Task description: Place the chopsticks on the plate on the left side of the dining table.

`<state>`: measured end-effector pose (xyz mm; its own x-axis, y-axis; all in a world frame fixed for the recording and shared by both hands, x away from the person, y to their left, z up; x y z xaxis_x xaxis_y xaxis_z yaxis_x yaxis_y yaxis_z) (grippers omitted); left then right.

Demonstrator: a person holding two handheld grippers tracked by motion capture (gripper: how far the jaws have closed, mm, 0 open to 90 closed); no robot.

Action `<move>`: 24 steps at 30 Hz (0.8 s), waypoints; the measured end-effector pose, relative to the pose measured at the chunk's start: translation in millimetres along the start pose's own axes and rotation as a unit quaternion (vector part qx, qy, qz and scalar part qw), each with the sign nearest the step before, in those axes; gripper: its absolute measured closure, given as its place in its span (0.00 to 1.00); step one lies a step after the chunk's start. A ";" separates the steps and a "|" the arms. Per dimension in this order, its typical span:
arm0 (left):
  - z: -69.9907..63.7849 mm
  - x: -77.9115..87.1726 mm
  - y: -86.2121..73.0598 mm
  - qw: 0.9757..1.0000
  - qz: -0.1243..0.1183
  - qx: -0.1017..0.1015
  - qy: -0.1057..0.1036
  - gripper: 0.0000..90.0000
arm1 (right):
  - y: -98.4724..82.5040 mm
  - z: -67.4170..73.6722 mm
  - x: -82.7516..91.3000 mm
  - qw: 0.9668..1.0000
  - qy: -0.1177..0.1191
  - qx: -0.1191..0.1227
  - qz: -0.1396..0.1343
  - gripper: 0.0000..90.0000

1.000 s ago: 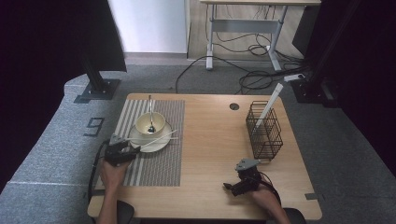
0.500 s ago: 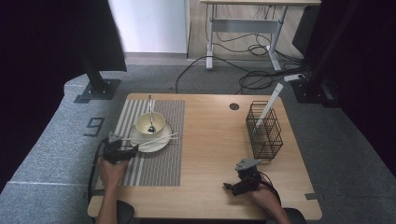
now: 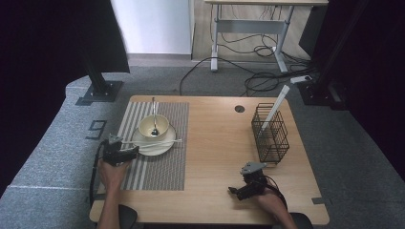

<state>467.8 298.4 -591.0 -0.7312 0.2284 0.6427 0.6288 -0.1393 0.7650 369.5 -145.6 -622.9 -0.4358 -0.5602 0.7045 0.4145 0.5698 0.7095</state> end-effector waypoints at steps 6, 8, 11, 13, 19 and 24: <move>2.4 -0.7 0.4 1.000 -0.001 0.005 0.002 0.17 | 0.1 -0.1 -0.1 1.000 0.000 0.000 0.000 0.00; 2.3 -0.2 0.4 1.000 -0.002 0.005 0.001 0.17 | 0.1 -0.1 -0.1 1.000 0.000 0.000 0.000 0.00; 2.6 1.6 0.2 1.000 -0.002 0.006 -0.001 0.17 | 0.1 -0.1 -0.1 1.000 0.000 0.000 0.000 0.00; 2.9 3.4 0.2 1.000 -0.002 0.008 -0.003 0.17 | 0.1 -0.1 -0.1 1.000 0.000 0.000 0.000 0.00; -1.9 10.5 0.0 1.000 -0.007 0.007 -0.017 0.16 | 0.1 -0.1 -0.1 1.000 0.000 0.000 0.000 0.00; -12.6 16.0 2.0 0.999 -0.016 -0.003 -0.038 0.15 | 0.1 -0.1 -0.1 1.000 0.000 0.000 0.000 0.00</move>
Point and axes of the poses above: each handheld gripper's, and its own axes: x roughly backward along the jaws, y roughly out of its top, z roughly to its left, the point moved 9 cm from there along -x, roughly forward along the jaws, and after that the axes turned 1 degree about x, right-handed, at the moved point
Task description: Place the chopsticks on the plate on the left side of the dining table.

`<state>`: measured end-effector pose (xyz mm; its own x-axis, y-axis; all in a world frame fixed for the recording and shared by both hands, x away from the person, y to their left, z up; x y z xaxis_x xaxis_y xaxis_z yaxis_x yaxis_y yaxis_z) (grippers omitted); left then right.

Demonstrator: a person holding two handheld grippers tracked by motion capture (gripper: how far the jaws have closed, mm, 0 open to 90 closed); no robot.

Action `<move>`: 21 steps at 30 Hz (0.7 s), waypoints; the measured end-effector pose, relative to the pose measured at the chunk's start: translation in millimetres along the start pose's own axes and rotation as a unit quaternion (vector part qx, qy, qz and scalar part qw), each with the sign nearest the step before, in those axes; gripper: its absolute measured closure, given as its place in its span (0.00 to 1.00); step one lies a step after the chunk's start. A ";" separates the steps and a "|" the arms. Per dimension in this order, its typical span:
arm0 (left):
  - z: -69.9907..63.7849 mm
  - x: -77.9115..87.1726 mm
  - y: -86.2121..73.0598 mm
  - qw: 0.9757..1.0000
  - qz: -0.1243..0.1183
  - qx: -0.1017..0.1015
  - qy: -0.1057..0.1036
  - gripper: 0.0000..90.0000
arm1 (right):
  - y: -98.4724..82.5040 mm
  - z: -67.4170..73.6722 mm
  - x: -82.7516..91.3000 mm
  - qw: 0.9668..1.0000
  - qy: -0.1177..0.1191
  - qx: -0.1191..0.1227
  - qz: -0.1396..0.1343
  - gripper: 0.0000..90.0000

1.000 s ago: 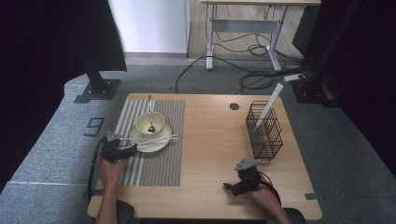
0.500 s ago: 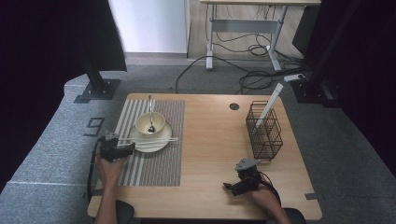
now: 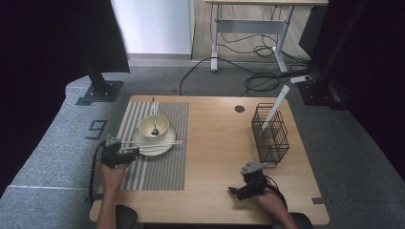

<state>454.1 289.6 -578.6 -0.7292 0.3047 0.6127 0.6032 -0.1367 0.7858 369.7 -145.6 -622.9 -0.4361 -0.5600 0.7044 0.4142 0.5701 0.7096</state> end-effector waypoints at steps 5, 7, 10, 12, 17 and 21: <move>-15.3 2.6 0.7 0.999 -0.002 -0.012 -0.033 0.08 | 0.0 0.0 0.0 1.000 0.000 0.000 0.000 0.00; -19.9 3.2 0.9 0.999 0.000 -0.022 -0.038 0.05 | 0.0 0.0 0.0 1.000 0.000 0.000 0.000 0.00; -29.8 2.8 1.1 0.998 -0.002 -0.032 -0.054 0.01 | 0.0 0.0 0.0 1.000 0.000 0.000 0.000 0.00; -38.9 0.8 0.7 0.997 -0.003 -0.041 -0.067 0.00 | 0.0 0.0 0.0 1.000 0.000 0.000 0.000 0.00; -56.8 -4.0 2.1 0.994 -0.006 -0.060 -0.086 0.00 | 0.0 0.0 0.0 1.000 0.000 0.000 0.000 0.00; -69.9 -9.0 2.2 0.992 -0.010 -0.062 -0.107 0.00 | 0.0 0.0 0.0 1.000 0.000 0.000 0.000 0.00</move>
Point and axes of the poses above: each handheld gripper's, and its own axes: x roughly backward along the jaws, y roughly out of its top, z roughly to its left, the point moved 9 cm from there along -x, roughly forward along the jaws, and after that the axes turned 1 degree about x, right-handed, at the moved point
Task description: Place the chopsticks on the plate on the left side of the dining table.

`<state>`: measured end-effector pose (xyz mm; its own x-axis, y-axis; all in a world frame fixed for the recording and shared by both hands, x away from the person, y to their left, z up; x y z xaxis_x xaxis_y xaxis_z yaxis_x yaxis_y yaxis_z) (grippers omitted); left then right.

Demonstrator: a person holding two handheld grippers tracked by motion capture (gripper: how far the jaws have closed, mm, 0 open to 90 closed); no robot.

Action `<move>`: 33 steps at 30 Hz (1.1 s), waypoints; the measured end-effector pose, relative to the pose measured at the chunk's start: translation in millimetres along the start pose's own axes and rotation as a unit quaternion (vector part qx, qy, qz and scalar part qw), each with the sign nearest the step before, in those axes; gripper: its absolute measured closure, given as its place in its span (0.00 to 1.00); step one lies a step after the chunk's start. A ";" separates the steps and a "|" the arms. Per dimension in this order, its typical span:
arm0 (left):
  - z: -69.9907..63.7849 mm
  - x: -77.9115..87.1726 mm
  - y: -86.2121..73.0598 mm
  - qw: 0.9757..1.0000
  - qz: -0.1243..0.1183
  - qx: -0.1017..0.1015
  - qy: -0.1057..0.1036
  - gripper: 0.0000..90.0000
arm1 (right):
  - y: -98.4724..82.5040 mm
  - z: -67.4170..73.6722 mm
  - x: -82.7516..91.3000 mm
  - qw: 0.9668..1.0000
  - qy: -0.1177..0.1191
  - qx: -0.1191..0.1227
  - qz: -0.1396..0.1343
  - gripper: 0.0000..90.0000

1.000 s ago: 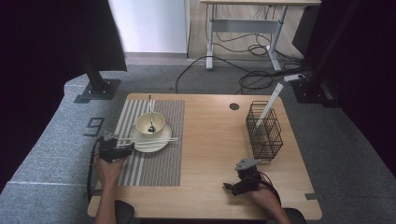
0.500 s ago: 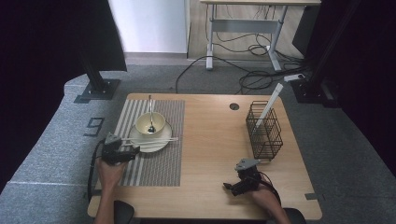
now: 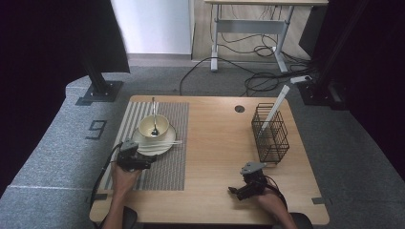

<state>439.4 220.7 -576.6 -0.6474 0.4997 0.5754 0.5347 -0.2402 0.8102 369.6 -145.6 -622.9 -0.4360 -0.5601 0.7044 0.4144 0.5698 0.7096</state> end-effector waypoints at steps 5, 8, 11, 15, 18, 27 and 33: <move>-11.2 -9.1 0.4 1.000 0.003 -0.005 -0.019 0.00 | 0.0 0.0 0.0 1.000 0.000 0.000 0.000 0.00; -18.2 -16.0 1.1 1.000 0.008 -0.016 -0.021 0.00 | 0.0 0.0 0.0 1.000 0.000 0.000 0.000 0.00; -23.8 -22.6 2.9 0.999 0.007 -0.016 -0.029 0.00 | 0.0 0.0 0.0 1.000 0.000 0.000 0.000 0.00; -27.8 -30.1 3.8 0.999 0.015 -0.026 -0.029 0.00 | 0.0 0.0 0.0 1.000 0.000 0.000 0.000 0.00; -27.4 -36.1 3.9 0.999 0.021 -0.031 -0.025 0.00 | 0.1 -0.2 -0.1 1.000 0.000 0.001 0.001 0.00; -17.8 -42.8 4.2 0.999 0.023 -0.022 -0.019 0.00 | 0.4 -0.3 -0.4 1.000 0.000 0.000 0.000 0.00; -15.2 -43.8 6.0 1.000 0.018 -0.019 -0.018 0.00 | 0.6 -0.4 -0.5 1.000 0.000 0.001 0.000 0.00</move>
Point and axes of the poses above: each handheld gripper's, and its own axes: x roughly backward along the jaws, y roughly out of its top, z roughly to its left, the point moved 9 cm from there along -x, roughly forward along the jaws, and after that the axes turned 1 degree about x, right-handed, at the moved point
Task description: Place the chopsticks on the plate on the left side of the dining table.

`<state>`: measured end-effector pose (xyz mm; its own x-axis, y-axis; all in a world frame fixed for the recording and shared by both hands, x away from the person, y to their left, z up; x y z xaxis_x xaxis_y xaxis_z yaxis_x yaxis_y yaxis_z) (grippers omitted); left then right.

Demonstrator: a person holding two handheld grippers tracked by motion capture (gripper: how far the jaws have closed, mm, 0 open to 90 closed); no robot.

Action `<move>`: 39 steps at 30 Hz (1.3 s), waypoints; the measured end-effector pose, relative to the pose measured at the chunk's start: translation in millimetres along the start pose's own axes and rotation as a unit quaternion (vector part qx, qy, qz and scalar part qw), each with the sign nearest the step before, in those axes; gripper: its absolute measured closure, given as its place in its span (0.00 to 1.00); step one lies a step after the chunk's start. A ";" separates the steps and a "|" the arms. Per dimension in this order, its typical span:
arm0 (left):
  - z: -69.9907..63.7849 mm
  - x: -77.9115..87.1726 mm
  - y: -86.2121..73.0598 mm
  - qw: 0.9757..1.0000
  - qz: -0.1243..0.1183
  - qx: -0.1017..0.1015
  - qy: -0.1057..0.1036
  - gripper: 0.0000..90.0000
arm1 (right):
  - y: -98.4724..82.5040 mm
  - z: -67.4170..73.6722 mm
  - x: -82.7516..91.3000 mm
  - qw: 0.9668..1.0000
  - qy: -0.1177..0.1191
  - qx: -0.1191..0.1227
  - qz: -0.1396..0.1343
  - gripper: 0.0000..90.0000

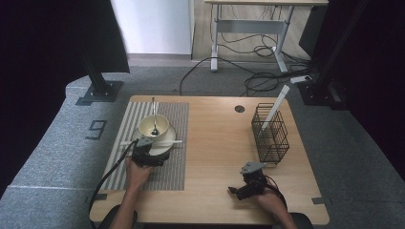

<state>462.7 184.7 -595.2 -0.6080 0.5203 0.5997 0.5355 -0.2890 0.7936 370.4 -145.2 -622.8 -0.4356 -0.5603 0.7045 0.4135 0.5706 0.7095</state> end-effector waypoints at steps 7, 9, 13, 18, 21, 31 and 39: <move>-0.5 -0.6 -0.2 1.000 -0.001 -0.003 0.001 0.00 | 0.0 0.0 0.0 1.000 0.000 0.000 0.000 0.00; -1.2 -1.4 -0.6 1.000 -0.001 -0.003 -0.002 0.00 | 0.0 0.0 0.0 1.000 0.000 0.000 0.000 0.00; -1.4 -1.5 -0.8 1.000 -0.001 -0.004 -0.004 0.00 | 0.0 0.0 0.0 1.000 0.000 0.000 0.000 0.00; -1.4 -1.2 -0.7 1.000 -0.001 -0.004 -0.006 0.00 | 0.0 0.0 0.0 1.000 0.000 0.000 0.000 0.00; -1.5 -0.2 -0.3 1.000 -0.003 -0.004 -0.007 0.00 | 0.0 0.0 0.0 1.000 0.000 0.000 0.000 0.00; -0.4 11.9 2.5 1.000 -0.008 -0.013 0.002 0.00 | 0.0 0.0 0.0 1.000 0.000 0.000 0.000 0.00; 24.0 38.0 3.0 0.998 -0.032 0.005 0.048 0.00 | 0.0 0.0 0.0 1.000 0.000 0.000 0.000 0.00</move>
<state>455.3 222.9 -572.5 -0.6939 0.4583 0.5554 0.4989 -0.2502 0.8298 370.4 -145.2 -622.8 -0.4357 -0.5602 0.7045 0.4135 0.5706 0.7095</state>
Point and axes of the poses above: each handheld gripper's, and its own axes: x roughly backward along the jaws, y roughly out of its top, z roughly to its left, the point moved 9 cm from there along -x, roughly forward along the jaws, and after that the axes turned 1 degree about x, right-handed, at the moved point
